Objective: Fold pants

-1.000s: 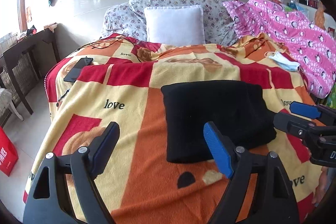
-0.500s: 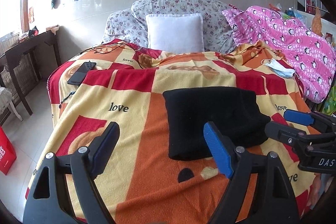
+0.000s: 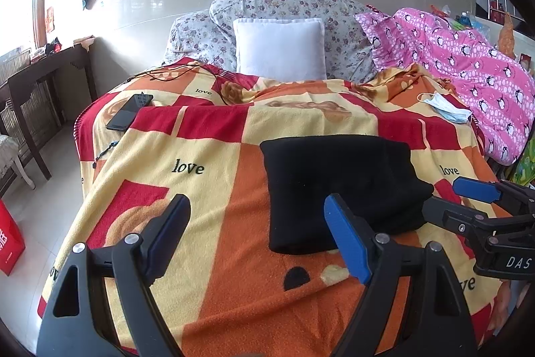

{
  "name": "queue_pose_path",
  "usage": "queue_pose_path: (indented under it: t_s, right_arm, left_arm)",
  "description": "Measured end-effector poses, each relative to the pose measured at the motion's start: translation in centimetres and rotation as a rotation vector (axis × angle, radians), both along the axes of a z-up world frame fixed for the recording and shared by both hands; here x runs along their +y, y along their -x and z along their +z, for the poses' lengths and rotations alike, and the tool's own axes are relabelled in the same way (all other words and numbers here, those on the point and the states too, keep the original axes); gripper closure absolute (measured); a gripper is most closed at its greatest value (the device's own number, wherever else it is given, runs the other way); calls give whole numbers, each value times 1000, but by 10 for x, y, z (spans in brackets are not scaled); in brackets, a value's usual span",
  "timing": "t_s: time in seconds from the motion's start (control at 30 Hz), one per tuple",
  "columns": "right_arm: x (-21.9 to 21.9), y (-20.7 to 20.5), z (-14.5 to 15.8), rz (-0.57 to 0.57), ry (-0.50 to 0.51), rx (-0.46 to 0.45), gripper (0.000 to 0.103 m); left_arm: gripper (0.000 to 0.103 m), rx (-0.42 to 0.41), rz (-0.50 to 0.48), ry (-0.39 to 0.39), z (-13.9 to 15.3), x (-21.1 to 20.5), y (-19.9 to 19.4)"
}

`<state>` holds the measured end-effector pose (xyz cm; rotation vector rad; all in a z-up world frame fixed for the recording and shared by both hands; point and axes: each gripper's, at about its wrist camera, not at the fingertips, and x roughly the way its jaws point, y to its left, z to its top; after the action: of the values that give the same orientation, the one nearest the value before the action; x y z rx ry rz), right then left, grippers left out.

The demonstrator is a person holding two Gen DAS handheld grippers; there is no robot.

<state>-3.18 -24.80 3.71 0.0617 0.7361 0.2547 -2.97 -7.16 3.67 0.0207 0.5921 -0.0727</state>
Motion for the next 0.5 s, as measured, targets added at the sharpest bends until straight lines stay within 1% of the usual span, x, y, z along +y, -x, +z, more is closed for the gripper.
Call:
queue_pose_path:
  t_s: [0.27, 0.5]
  right_arm:
    - [0, -5, -7, 2, 5, 26, 22]
    - [-3, -8, -9, 0, -9, 31, 22]
  left_arm:
    - [20, 4, -1, -4, -2, 1, -1]
    - [20, 9, -8, -9, -6, 0, -3]
